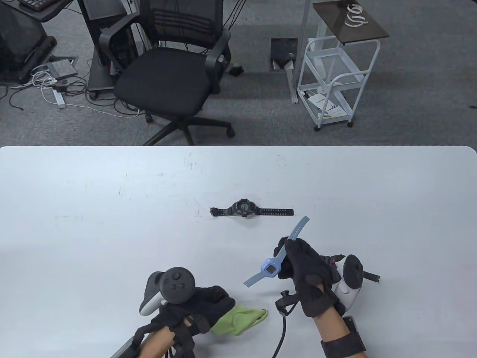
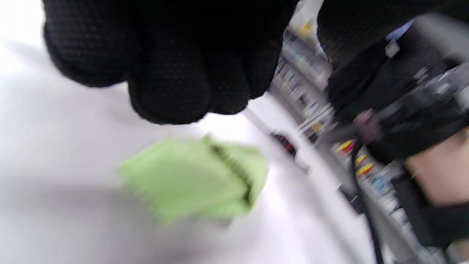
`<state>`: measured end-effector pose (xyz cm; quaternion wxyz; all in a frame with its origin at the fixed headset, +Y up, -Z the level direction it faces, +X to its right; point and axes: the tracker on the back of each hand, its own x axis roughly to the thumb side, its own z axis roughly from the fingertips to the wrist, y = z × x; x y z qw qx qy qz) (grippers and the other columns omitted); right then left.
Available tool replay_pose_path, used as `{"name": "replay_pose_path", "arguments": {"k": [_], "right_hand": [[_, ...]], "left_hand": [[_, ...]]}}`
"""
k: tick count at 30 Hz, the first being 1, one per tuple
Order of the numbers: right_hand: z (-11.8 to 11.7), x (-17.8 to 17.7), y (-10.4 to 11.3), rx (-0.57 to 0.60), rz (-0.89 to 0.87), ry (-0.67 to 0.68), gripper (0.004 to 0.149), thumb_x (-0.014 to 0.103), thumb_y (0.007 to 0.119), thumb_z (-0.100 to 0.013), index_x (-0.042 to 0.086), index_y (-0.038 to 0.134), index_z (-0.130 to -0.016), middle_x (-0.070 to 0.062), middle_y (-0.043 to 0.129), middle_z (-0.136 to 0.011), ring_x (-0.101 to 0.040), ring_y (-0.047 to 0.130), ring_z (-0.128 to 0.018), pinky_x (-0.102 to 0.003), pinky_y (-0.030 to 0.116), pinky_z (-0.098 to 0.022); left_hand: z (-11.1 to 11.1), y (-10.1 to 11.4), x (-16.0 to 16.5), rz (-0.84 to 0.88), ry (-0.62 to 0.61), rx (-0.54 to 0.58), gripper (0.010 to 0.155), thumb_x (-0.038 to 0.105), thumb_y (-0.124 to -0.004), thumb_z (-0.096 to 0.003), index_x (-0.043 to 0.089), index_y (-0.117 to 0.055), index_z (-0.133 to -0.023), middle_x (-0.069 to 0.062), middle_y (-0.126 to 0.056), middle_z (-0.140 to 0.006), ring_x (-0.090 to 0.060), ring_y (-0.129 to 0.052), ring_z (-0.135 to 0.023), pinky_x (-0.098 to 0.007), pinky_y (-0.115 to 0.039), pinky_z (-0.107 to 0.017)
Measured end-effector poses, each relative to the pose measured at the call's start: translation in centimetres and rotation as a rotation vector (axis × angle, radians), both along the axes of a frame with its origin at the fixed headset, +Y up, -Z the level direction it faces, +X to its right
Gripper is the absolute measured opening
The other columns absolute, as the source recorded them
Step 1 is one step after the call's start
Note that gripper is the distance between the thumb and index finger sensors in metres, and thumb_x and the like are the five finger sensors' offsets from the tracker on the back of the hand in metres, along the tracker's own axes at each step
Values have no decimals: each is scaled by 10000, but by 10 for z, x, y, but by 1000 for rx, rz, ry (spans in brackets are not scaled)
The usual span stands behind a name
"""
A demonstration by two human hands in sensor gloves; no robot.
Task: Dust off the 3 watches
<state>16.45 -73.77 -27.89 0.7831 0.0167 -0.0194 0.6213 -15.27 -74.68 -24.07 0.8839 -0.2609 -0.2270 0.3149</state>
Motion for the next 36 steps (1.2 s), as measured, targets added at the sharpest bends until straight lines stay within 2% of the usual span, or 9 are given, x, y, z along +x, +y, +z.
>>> {"name": "replay_pose_path", "arguments": {"k": [4, 11, 16, 20, 22, 24, 30, 33, 36], "right_hand": [[0, -2, 0, -4, 17, 14, 453, 514, 839, -469, 162, 932, -740, -15, 1041, -577, -123, 1091, -338, -318, 930, -206], [0, -6, -1, -12, 44, 46, 457, 510, 839, -471, 159, 925, -751, -22, 1036, -592, -136, 1088, -354, -329, 926, -219], [1, -8, -2, -21, 57, 57, 457, 508, 839, -473, 157, 923, -754, -25, 1035, -595, -140, 1086, -360, -333, 924, -223], [1, -8, -2, -24, 66, 64, 459, 507, 840, -471, 157, 921, -758, -27, 1033, -600, -142, 1085, -365, -336, 923, -226], [1, -8, -2, -26, 67, 67, 459, 506, 839, -473, 157, 919, -760, -29, 1032, -603, -145, 1084, -368, -338, 922, -229], [1, -7, -1, -28, 66, 66, 459, 505, 838, -473, 157, 919, -761, -28, 1030, -606, -146, 1083, -373, -339, 921, -232], [-1, -6, -3, -43, 64, 66, 462, 504, 837, -474, 156, 914, -767, -30, 1027, -614, -149, 1082, -379, -343, 920, -237], [-1, -6, -4, -48, 65, 70, 461, 502, 836, -475, 155, 912, -769, -31, 1027, -615, -152, 1082, -381, -344, 920, -238], [-1, -5, -3, -47, 56, 74, 462, 501, 836, -476, 156, 909, -774, -32, 1024, -622, -153, 1080, -388, -345, 919, -243]], "left_hand": [[1, -11, 8, -37, 5, -88, 671, 586, -781, -527, 46, -889, -909, -176, -1013, -709, -338, -1066, -434, -540, -888, -359], [2, -20, 20, -124, 31, -85, 702, 586, -821, -516, 22, -860, -931, -180, -1000, -703, -327, -1060, -432, -537, -884, -362], [4, -18, 34, -232, 76, 38, 719, 634, -903, -469, 31, -912, -860, -142, -1029, -597, -272, -1075, -351, -498, -910, -311], [8, -15, 47, -323, 45, 196, 569, 522, -969, -452, 70, -954, -796, -91, -1046, -528, -224, -1071, -283, -462, -921, -275], [7, -16, 48, -292, 39, 174, 463, 434, -958, -468, 101, -951, -790, -78, -1041, -536, -223, -1063, -294, -465, -917, -291], [6, -16, 45, -243, 47, 144, 427, 393, -955, -469, 104, -954, -784, -82, -1036, -545, -234, -1057, -307, -478, -909, -306], [1, -12, 37, -139, 62, 108, 417, 373, -947, -468, 95, -962, -778, -90, -1033, -538, -236, -1055, -313, -488, -907, -316], [1, -10, 37, -119, 41, 120, 419, 364, -941, -464, 82, -962, -773, -94, -1030, -527, -225, -1055, -310, -483, -912, -322], [1, 4, 33, -8, 56, 166, 432, 372, -929, -458, 69, -959, -763, -92, -1025, -513, -212, -1052, -297, -475, -917, -311]]}}
